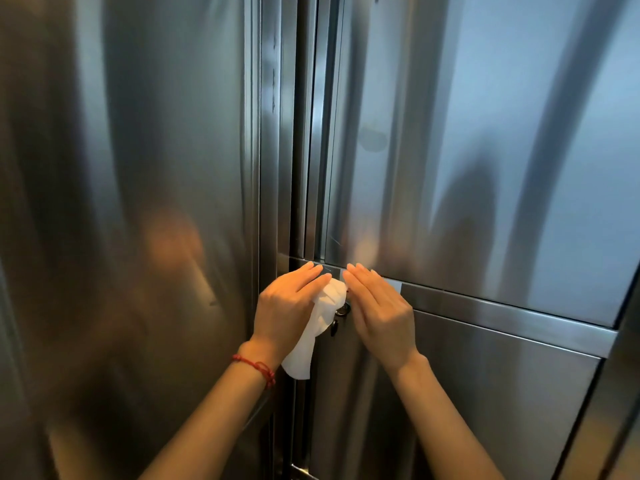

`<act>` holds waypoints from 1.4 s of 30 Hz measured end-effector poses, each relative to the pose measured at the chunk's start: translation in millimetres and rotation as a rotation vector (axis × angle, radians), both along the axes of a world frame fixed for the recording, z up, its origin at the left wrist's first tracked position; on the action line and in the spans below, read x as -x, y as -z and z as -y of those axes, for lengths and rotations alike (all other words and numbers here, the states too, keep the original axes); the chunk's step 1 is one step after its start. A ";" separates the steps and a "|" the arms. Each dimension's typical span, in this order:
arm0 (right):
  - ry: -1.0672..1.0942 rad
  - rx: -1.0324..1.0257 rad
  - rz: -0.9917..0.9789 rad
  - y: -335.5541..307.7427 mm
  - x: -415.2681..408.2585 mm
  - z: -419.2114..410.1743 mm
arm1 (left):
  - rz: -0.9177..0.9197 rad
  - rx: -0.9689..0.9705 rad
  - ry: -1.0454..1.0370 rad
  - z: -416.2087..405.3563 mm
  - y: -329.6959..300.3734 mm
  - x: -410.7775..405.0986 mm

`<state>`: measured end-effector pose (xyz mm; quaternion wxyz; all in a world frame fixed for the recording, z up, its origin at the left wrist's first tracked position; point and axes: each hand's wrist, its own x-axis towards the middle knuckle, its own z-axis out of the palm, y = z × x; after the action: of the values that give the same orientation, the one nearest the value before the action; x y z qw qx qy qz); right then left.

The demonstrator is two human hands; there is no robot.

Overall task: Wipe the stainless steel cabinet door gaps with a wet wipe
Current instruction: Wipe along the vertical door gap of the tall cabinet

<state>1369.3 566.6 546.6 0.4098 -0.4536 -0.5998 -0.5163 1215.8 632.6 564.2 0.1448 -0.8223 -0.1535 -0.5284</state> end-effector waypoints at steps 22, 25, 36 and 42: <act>0.108 0.030 0.079 -65.5 -21.7 -9.1 | -0.013 -0.176 -0.067 -21.9 -42.5 -6.0; 0.130 0.059 0.102 -70.0 -27.2 -13.2 | -0.016 -0.178 -0.072 -25.0 -46.2 -8.6; 0.167 0.075 0.130 -90.3 -41.0 -31.2 | 0.021 -0.196 -0.097 -41.7 -67.6 -23.4; 0.174 0.070 0.131 -113.5 -43.7 -39.3 | 0.049 -0.218 -0.115 -51.8 -86.7 -31.6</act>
<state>1413.0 605.8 660.2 0.3072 -0.4834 -0.6013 -0.5572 1247.3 684.4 650.8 0.2596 -0.7785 -0.1453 -0.5527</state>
